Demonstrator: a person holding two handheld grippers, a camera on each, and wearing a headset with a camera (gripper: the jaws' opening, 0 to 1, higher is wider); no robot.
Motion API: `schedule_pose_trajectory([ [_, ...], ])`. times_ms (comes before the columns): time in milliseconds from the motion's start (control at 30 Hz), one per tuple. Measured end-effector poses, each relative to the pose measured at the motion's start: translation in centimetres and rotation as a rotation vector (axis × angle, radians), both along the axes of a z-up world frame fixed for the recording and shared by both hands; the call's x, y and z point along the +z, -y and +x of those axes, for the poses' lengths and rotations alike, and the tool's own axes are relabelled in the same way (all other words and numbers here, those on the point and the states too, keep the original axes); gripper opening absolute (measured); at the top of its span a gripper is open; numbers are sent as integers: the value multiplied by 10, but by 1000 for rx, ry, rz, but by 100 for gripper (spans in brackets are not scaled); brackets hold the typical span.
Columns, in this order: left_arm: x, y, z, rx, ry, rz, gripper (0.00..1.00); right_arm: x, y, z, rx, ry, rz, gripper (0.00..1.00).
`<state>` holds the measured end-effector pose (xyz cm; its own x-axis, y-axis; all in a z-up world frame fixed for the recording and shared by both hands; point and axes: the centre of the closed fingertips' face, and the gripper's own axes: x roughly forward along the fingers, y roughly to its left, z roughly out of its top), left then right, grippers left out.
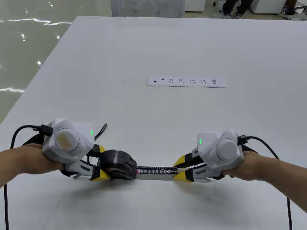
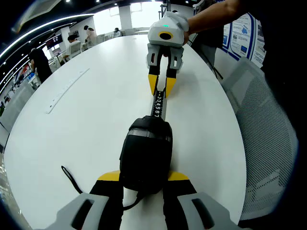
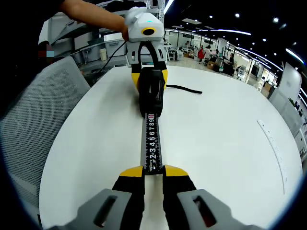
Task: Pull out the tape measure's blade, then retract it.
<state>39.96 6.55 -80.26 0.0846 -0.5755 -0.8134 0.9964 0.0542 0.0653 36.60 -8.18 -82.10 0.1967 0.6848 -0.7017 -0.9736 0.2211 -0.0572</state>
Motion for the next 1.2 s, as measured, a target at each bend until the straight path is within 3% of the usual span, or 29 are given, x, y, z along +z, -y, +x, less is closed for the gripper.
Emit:
schedule_pose_trajectory([
  [1200,1,1,-1,-8,0,15,29,-2,68,-12,-39,-16,-61,12],
])
